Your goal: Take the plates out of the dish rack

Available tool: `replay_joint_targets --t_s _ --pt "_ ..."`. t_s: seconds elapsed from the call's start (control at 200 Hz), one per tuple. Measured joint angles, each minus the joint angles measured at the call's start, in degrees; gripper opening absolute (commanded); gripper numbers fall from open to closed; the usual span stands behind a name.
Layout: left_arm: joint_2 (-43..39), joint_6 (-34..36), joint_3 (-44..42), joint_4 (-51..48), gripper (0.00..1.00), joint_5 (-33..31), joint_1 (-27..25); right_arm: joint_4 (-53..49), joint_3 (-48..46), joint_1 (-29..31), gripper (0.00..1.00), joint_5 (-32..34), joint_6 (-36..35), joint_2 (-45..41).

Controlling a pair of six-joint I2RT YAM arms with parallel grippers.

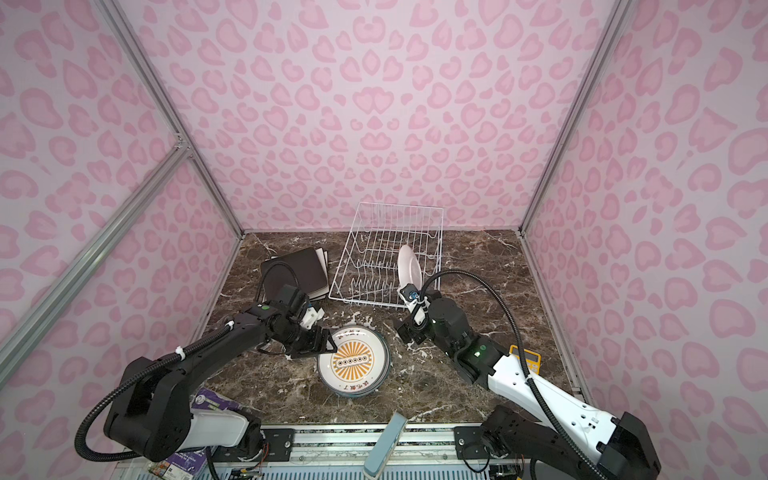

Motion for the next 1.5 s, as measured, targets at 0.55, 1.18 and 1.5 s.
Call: replay_joint_targets --t_s 0.55,1.18,1.5 --pt "-5.1 0.3 17.5 -3.9 0.74 -5.4 -1.1 -3.3 -3.0 -1.3 0.99 9.0 1.6 -8.2" --pt "19.3 3.1 48.7 0.4 0.70 -8.2 -12.5 -15.4 -7.1 -9.8 0.99 7.4 8.6 -25.4" --pt "33.6 4.4 60.0 -0.8 0.68 -11.5 -16.5 -15.5 -6.8 -11.1 0.99 4.6 8.6 -21.7"
